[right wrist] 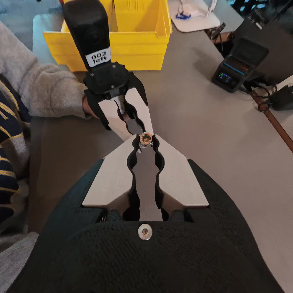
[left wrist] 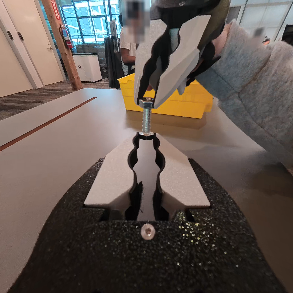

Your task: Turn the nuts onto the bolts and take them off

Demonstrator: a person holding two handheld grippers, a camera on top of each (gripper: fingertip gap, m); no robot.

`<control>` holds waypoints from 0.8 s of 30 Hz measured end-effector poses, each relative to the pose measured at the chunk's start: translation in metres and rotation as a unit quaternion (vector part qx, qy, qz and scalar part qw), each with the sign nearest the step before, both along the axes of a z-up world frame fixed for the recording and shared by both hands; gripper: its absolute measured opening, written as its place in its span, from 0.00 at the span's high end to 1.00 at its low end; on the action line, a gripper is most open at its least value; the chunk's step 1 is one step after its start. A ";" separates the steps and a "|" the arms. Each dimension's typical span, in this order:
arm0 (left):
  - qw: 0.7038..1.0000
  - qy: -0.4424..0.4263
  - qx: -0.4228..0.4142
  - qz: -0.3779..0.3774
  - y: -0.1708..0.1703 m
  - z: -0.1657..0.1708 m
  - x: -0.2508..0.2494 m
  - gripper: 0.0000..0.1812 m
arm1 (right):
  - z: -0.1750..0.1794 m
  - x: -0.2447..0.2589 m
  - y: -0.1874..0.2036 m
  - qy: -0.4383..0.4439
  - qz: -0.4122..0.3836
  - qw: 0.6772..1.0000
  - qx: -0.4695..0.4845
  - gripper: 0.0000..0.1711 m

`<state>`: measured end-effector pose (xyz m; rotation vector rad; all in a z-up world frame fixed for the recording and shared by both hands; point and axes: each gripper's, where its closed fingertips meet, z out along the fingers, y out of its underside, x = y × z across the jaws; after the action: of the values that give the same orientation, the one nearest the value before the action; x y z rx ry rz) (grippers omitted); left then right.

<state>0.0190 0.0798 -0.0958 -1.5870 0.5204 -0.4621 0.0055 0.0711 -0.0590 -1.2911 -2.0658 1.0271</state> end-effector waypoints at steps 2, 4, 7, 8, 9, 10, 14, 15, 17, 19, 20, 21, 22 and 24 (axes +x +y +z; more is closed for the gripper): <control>1.000 -0.005 0.006 -0.006 -0.002 0.002 0.001 0.92 | 0.001 0.000 -0.002 -0.011 0.006 1.000 0.001 0.91; 1.000 -0.012 0.008 -0.008 -0.002 0.004 0.000 0.92 | 0.003 -0.001 -0.003 -0.014 0.006 1.000 -0.003 0.91; 1.000 -0.009 0.008 -0.001 -0.001 0.003 -0.001 0.92 | 0.002 -0.003 -0.003 -0.015 -0.002 1.000 -0.001 0.91; 1.000 -0.010 0.009 -0.001 -0.001 0.003 -0.001 0.92 | 0.003 -0.003 -0.002 -0.013 -0.005 1.000 0.000 0.91; 1.000 -0.012 0.010 -0.002 -0.001 0.004 -0.001 0.92 | 0.003 -0.003 -0.003 -0.010 -0.006 1.000 -0.001 0.91; 1.000 -0.014 0.010 -0.001 -0.001 0.004 -0.001 0.92 | 0.004 -0.003 -0.003 -0.007 -0.008 1.000 -0.003 0.91; 1.000 -0.015 0.011 0.001 -0.001 0.005 -0.002 0.92 | 0.005 -0.004 -0.002 0.000 -0.018 1.000 -0.025 0.91; 1.000 -0.019 0.011 0.000 -0.001 0.005 -0.002 0.92 | 0.005 -0.004 -0.002 0.003 -0.023 0.999 -0.032 0.91; 1.000 -0.023 0.011 0.002 -0.001 0.006 -0.003 0.92 | 0.006 -0.005 -0.002 0.015 -0.032 0.999 -0.042 0.91; 1.000 -0.027 0.011 0.002 -0.001 0.006 -0.003 0.92 | 0.007 -0.007 -0.002 0.032 -0.038 0.998 -0.047 0.91; 1.000 -0.029 0.011 0.003 -0.001 0.007 -0.004 0.92 | 0.008 -0.007 -0.002 0.041 -0.040 0.997 -0.050 0.91; 0.999 -0.031 0.011 0.003 -0.001 0.007 -0.004 0.92 | 0.009 -0.008 -0.002 0.051 -0.042 0.996 -0.053 0.91; 0.999 -0.032 0.010 0.004 0.000 0.007 -0.005 0.92 | 0.009 -0.009 -0.001 0.060 -0.045 0.996 -0.054 0.90; 0.999 -0.032 0.011 0.008 0.000 0.007 -0.006 0.92 | 0.013 -0.012 0.005 0.095 -0.065 0.992 -0.048 0.81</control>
<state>0.0132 0.0798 -0.0883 -1.5487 0.4623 -0.4931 -0.0067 0.0760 -0.0461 -1.3017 -1.7875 1.1542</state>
